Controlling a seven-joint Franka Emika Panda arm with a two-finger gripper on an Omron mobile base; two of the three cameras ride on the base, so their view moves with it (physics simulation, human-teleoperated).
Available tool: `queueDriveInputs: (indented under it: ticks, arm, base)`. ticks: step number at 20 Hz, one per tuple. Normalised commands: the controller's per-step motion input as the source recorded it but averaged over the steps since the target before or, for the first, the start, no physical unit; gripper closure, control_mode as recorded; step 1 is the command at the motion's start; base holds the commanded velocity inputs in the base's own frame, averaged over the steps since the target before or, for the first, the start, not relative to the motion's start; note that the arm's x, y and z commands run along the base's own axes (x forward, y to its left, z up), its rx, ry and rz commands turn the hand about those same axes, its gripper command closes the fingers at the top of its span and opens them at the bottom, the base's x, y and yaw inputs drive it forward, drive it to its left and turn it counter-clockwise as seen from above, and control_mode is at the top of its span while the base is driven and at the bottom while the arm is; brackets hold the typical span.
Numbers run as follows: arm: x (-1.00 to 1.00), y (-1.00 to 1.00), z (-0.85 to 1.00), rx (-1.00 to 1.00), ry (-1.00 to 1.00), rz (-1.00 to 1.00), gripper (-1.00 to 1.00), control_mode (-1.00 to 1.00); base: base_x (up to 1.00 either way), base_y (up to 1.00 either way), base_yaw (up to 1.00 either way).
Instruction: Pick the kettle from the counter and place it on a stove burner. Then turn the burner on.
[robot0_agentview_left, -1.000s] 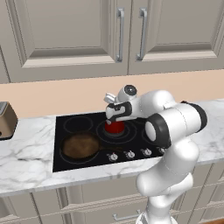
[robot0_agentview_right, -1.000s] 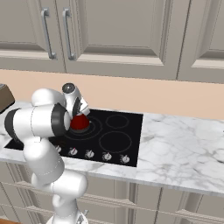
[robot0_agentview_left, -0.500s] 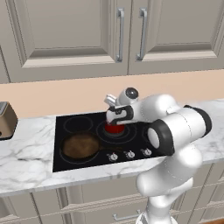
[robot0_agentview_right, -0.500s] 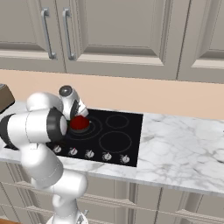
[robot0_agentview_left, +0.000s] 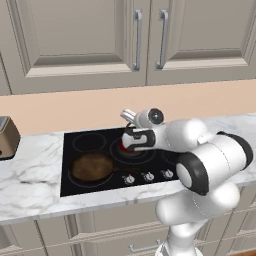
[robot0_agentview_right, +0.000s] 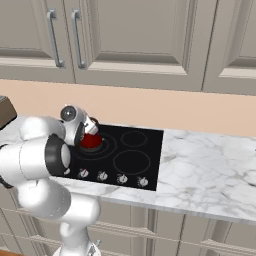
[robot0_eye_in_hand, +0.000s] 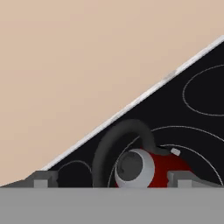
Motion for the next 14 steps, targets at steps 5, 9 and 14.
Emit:
queueDriveInputs:
  ticks: [5, 9, 14]
  arm:
    - [-0.26, -0.11, 0.26, 0.0, -0.03, 0.06, -1.0, -1.0]
    - [-0.26, -0.16, 0.3, 0.0, 0.0, 0.08, -1.0, -1.0]
    - [-0.27, -0.21, 0.33, 0.0, 0.0, 0.07, -1.0, -1.0]
  base:
    - [0.0, 0.0, 0.0]
    - [0.0, 0.0, 0.0]
    - [0.0, 0.0, 0.0]
